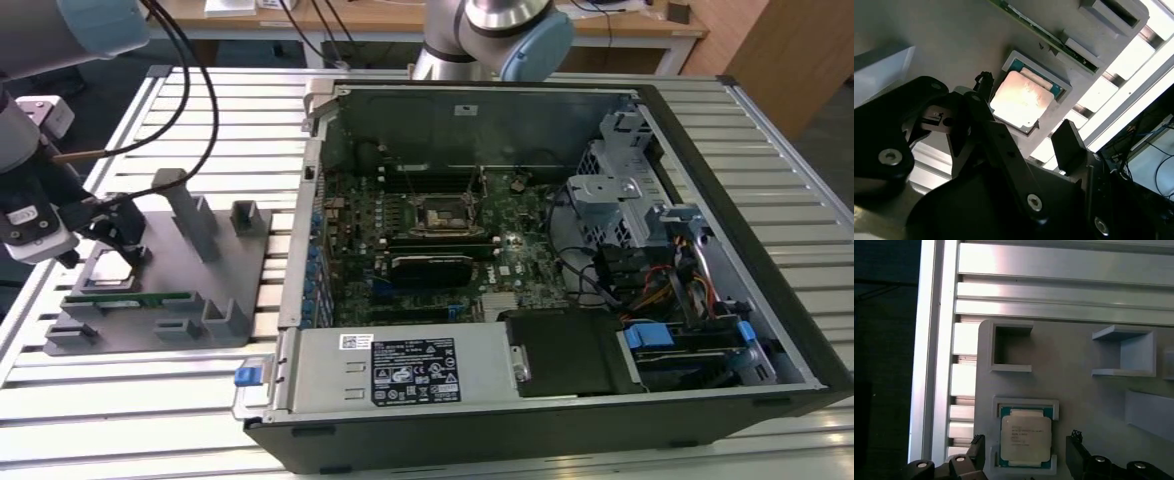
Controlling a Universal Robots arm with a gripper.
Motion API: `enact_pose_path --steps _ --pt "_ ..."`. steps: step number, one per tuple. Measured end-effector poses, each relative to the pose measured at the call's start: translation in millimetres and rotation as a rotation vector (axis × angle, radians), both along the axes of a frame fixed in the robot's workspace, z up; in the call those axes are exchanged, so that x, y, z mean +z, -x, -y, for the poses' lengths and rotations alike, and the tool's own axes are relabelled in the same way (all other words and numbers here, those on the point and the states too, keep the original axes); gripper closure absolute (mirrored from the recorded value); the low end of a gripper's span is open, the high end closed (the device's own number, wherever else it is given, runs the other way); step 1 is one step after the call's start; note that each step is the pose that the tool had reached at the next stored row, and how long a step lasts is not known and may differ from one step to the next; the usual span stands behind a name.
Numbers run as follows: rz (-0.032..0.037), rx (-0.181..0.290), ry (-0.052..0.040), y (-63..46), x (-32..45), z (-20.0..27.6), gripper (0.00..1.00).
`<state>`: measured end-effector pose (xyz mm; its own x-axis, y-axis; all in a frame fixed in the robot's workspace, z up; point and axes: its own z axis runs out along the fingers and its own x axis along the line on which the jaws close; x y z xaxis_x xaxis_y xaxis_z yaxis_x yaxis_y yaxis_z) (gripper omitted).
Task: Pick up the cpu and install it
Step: 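Pick up the cpu and move it towards the insertion slot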
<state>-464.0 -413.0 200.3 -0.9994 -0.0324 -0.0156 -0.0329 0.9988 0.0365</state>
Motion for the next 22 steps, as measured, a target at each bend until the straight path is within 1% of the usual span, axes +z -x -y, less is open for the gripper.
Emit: enact_pose_path --steps 4,9,10,18,22 --pt "0.0002 0.0 0.0 0.0 -5.3 -0.3 0.26" --pt "0.0003 0.005 -0.0002 0.0 -7.8 -3.5 0.28" --pt "0.0001 0.006 0.0 0.1 -8.6 -3.4 0.35" --pt "0.0001 0.01 0.0 0.3 -14.8 -4.0 0.35" --pt "-0.0001 0.01 0.0005 0.3 -16.1 -4.1 0.35"
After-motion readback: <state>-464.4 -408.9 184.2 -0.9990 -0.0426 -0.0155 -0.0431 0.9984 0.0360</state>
